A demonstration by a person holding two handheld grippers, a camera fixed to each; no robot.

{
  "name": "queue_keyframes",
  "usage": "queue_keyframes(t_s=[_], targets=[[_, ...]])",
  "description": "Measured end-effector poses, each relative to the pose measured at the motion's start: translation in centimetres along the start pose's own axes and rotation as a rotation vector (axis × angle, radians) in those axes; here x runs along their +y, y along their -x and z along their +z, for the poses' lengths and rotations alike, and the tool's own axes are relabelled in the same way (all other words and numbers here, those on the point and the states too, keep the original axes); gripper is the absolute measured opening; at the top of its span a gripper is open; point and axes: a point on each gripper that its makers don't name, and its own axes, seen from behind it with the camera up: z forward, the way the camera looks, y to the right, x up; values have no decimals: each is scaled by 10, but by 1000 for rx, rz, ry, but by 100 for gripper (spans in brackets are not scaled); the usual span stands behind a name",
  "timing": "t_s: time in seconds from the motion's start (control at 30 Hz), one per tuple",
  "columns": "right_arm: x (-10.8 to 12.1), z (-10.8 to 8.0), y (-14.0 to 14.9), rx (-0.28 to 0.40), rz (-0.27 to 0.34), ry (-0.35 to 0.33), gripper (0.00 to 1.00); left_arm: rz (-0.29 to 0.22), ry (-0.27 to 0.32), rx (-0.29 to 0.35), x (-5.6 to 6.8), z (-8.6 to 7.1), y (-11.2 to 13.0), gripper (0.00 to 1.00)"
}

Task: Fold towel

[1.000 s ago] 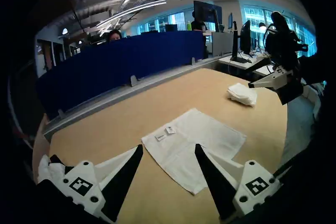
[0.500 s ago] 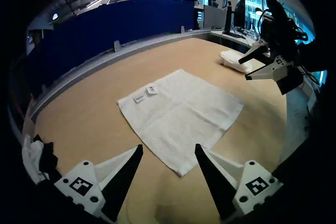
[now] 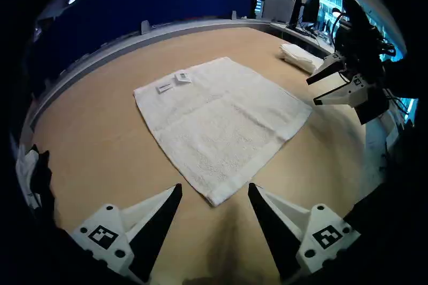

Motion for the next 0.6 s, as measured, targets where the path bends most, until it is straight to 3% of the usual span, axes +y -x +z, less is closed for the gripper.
queue_keyframes(t_s=[0.2,0.4,0.6], targets=[[-9,8,12,-32,-4,-15,83,-34,-4,-32,3,8,9,91],[-16,12,24,-53,7,-30,71,-34,-11,-61,6,9,17,74],[-18,15,32,-61,32,-31,56,-36,-37,-62,3,7,17,66]])
